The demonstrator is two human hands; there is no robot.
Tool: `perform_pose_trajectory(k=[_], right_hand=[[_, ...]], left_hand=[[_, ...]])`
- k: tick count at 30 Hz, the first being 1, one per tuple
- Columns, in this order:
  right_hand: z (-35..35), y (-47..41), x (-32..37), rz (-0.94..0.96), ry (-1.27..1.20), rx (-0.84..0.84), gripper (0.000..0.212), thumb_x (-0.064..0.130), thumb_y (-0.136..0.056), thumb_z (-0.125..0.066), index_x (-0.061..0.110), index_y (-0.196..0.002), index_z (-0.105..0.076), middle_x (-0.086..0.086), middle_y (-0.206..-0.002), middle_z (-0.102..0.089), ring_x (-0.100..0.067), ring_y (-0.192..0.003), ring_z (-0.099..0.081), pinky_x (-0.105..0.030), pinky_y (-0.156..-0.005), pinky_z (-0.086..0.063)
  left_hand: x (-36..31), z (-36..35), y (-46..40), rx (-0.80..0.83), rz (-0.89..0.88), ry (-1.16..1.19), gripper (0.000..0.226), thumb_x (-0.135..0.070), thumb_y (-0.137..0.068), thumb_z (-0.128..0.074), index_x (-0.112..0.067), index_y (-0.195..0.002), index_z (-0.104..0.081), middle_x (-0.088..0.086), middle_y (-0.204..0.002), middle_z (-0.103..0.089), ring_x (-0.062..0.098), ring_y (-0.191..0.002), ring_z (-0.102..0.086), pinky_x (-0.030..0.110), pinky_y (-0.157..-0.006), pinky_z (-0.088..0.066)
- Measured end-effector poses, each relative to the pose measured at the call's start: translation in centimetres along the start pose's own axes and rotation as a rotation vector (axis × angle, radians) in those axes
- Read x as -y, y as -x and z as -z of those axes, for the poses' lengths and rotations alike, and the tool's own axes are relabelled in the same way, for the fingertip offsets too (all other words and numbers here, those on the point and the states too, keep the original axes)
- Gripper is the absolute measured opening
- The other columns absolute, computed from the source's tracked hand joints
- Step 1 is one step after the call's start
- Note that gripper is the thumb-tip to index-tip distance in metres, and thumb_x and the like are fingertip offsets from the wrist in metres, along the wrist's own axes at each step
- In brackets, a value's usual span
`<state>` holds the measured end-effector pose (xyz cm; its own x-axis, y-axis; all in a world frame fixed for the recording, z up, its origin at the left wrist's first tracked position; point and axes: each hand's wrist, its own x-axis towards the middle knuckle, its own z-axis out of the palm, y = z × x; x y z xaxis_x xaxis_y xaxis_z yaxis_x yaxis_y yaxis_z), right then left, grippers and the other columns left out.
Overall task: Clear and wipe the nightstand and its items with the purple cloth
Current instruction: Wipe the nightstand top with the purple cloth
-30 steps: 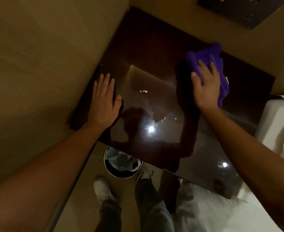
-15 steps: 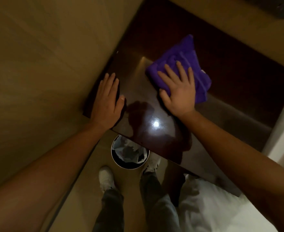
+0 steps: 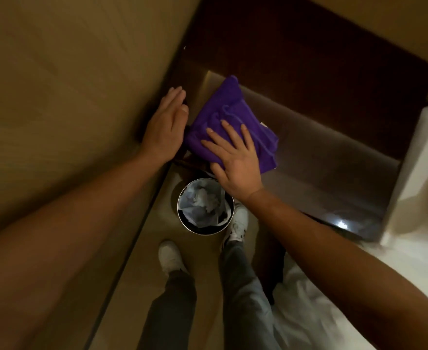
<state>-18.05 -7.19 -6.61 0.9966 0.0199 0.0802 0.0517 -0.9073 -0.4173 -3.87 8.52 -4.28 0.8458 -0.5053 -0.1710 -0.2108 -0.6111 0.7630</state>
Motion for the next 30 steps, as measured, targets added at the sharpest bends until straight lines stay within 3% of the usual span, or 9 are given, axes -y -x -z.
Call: perform_pose_trajectory(k=[8,16,23,30], right_hand=[[-0.9,3.5,6.3,-0.169,-0.175,-0.037,0.045,0.031,-0.095,-0.047,0.016,-0.133,-0.067,-0.003,-0.148,-0.058,-0.029,-0.15,-0.037,-0.057,-0.126,-0.013],[-0.6,7.0,8.0,-0.052,-0.172,0.108,0.047,0.032,-0.095,-0.048,0.014,-0.135,-0.065,-0.005,-0.148,-0.058,-0.027,-0.153,-0.031,-0.055,-0.128,-0.009],[2.2,8.4,7.4,-0.064,-0.311,0.114,0.052,0.031,-0.093,-0.046,0.006,-0.134,-0.064,-0.012,-0.138,-0.065,-0.026,-0.142,-0.05,-0.049,-0.127,-0.017],[7.5,9.0,5.3,-0.28,-0.641,-0.189,0.044,0.025,-0.099,-0.047,0.004,-0.135,-0.062,-0.01,-0.133,-0.068,-0.023,-0.127,-0.061,-0.047,-0.112,-0.043]], left_hand=[[0.4,1.5,1.3,0.171,-0.026,-0.1,0.061,-0.036,-0.106,-0.027,0.0,-0.155,-0.032,0.014,-0.166,-0.027,0.021,-0.156,-0.015,0.032,-0.127,-0.011],[0.4,0.5,1.4,0.088,0.004,-0.124,0.056,-0.034,-0.109,-0.027,-0.002,-0.154,-0.036,0.012,-0.165,-0.029,0.022,-0.156,-0.017,0.036,-0.127,-0.014],[-0.4,-1.2,1.1,0.029,0.039,-0.234,0.061,-0.042,-0.108,-0.024,-0.004,-0.154,-0.036,0.01,-0.166,-0.028,0.022,-0.156,-0.014,0.04,-0.128,-0.012],[-1.7,-2.0,-0.6,-0.029,0.041,-0.306,0.064,-0.045,-0.107,-0.022,-0.004,-0.153,-0.04,0.008,-0.167,-0.027,0.024,-0.156,-0.014,0.043,-0.126,-0.016]])
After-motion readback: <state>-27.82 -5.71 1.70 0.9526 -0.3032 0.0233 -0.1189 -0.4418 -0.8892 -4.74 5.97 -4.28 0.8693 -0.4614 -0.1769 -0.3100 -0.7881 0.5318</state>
